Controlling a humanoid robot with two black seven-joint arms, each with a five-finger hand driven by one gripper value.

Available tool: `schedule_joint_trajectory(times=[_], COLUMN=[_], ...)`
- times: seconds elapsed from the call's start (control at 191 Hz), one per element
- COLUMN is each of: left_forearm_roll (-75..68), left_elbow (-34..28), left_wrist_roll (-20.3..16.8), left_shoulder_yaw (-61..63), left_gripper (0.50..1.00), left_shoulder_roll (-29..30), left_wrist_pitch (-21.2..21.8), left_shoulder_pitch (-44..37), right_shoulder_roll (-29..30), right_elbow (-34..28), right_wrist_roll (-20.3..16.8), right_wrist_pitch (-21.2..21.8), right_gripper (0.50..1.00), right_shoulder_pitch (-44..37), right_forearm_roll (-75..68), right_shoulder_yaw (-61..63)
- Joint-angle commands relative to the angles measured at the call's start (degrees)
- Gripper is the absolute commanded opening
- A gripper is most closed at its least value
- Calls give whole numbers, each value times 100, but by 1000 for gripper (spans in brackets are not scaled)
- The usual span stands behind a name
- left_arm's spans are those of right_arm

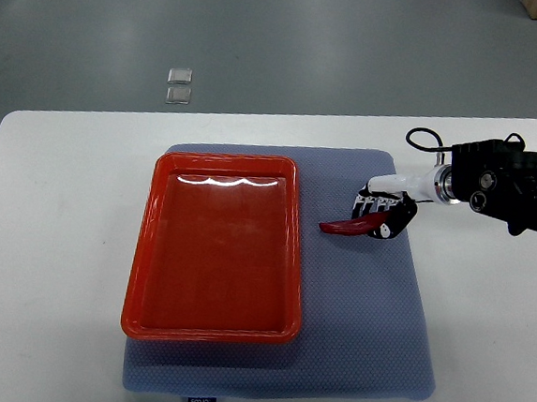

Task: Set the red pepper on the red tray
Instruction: 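Close the right hand's fingers around the red pepper and lift it, then carry the held red pepper over the red tray and lower it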

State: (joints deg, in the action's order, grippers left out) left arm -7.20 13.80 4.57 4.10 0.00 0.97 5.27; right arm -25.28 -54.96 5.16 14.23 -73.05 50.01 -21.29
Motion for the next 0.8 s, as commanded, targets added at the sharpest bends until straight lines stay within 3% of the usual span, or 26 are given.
schedule_joint_trajectory(times=[0.0, 0.277, 0.434, 0.794], left_forearm_roll=[0, 0, 0, 0], left_elbow=[0, 9, 9, 27], left_wrist_roll=[0, 0, 0, 0], left_shoulder_yaw=[-5, 4, 4, 21], left_gripper=[1000, 1000, 1000, 1000], left_shoulder_roll=[0, 0, 0, 0], left_wrist_pitch=[0, 0, 0, 0], left_shoulder_pitch=[0, 0, 0, 0], right_shoulder_roll=[-82, -408, -293, 805], right_elbow=[-23, -190, -190, -129], right_wrist_roll=[29, 38, 20, 38], right_wrist_pitch=[54, 414, 590, 572], right_gripper=[500, 500, 500, 500], right_shoulder_pitch=[-42, -570, -886, -1405], right_forearm_roll=[-17, -97, -193, -835], right_shoulder_yaw=[20, 547, 802, 775])
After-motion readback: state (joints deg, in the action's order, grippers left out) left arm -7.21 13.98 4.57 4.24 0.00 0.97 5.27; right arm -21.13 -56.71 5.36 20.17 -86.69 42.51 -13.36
